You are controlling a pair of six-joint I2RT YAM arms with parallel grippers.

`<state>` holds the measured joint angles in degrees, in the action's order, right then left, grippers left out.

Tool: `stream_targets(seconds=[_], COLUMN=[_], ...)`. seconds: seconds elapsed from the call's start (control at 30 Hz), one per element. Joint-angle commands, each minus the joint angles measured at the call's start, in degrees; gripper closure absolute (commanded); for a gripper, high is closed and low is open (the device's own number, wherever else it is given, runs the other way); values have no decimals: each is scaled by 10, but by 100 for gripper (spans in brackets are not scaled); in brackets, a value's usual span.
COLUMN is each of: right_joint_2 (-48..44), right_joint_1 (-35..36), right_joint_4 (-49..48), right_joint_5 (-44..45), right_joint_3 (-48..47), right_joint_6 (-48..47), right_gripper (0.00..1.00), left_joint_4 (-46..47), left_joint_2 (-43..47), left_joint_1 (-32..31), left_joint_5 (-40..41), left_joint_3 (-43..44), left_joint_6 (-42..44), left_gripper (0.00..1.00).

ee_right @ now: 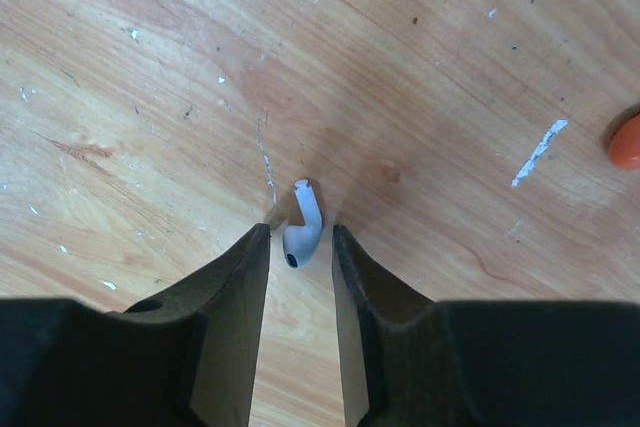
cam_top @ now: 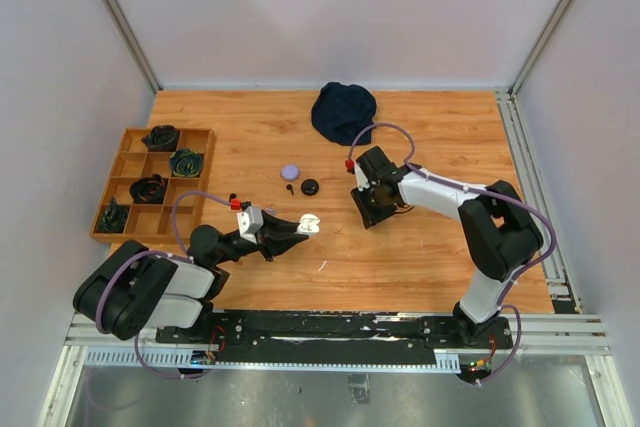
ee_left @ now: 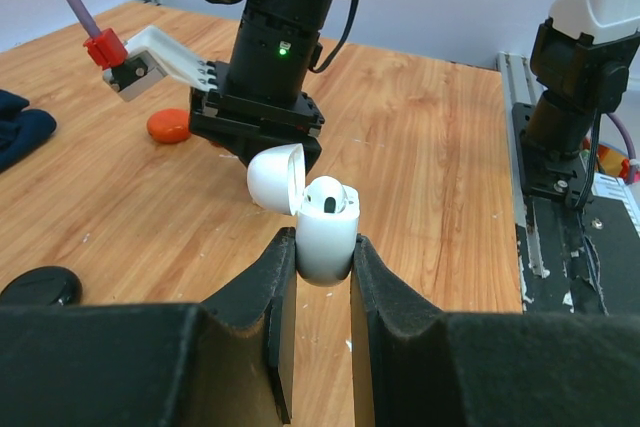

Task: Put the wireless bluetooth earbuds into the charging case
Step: Place the earbud at the center of the board.

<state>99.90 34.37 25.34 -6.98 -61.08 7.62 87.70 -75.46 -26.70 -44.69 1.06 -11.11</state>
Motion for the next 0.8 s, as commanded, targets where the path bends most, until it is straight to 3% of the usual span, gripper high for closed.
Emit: stream_targets(seconds=[0.0,0.77], right_joint_2=[-22,-6], right_joint_1=[17,55], right_joint_4=[6,5], right_joint_5=[7,-41], right_joint_3=[8,-22], right_joint_6=[14,32], right_gripper=[65,61], left_joint_4=[145,145], left_joint_2=[9,8], left_joint_1=[5,5], left_joint_5=[1,-1], left_joint_3=[-7,-5], left_joint_6=[-2,-5], left_gripper=[100,100])
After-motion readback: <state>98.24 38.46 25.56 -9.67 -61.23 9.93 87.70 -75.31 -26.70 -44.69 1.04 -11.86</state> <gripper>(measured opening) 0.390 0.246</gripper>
